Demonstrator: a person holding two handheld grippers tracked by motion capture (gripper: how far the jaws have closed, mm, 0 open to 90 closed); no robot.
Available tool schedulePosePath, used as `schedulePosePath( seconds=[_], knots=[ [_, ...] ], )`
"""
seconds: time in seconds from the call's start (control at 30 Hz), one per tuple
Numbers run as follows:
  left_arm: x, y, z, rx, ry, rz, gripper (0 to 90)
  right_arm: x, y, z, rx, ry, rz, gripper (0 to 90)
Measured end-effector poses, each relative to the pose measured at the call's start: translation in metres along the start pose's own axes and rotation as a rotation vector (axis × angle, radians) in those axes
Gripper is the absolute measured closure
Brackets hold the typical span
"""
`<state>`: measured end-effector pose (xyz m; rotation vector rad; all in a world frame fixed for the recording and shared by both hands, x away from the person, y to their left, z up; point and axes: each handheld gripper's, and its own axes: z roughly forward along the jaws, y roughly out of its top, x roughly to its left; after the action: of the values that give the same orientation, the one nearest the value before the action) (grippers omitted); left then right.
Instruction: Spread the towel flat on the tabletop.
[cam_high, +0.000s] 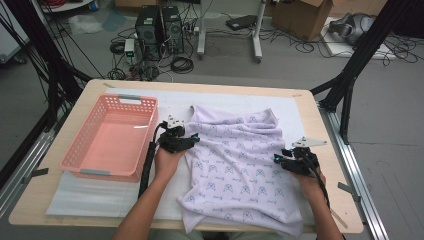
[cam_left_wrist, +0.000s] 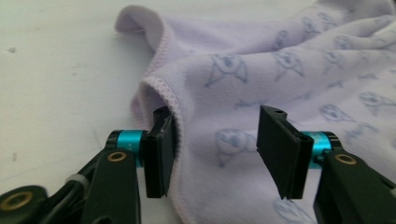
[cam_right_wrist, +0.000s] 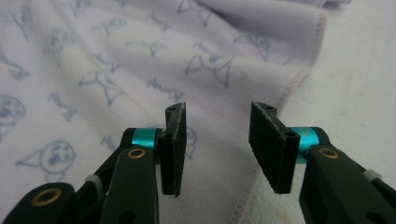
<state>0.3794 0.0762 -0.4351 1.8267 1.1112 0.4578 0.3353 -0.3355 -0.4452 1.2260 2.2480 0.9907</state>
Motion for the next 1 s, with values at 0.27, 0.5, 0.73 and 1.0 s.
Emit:
schedulePosePath(
  seconds=[0.27, 0.5, 0.73, 1.0],
  knots=[
    [-0.008, -0.018, -0.011, 0.043, -0.065, 0.038, 42.8, 0.000, -0.003, 0.001, -0.008, 0.005, 0.020, 60.2],
    [-0.014, -0.024, -0.013, 0.112, -0.067, 0.098, 41.2, 0.003, -0.002, 0.000, -0.001, 0.026, 0.005, 85.4],
    [-0.020, -0.030, -0.017, 0.134, -0.019, 0.139, 40.9, 0.003, -0.002, 0.000, -0.003, 0.030, 0.003, 85.8],
    [-0.029, -0.035, -0.022, 0.127, -0.039, 0.167, 50.3, -0.001, -0.003, 0.000, -0.010, 0.058, 0.042, 86.0]
  ],
)
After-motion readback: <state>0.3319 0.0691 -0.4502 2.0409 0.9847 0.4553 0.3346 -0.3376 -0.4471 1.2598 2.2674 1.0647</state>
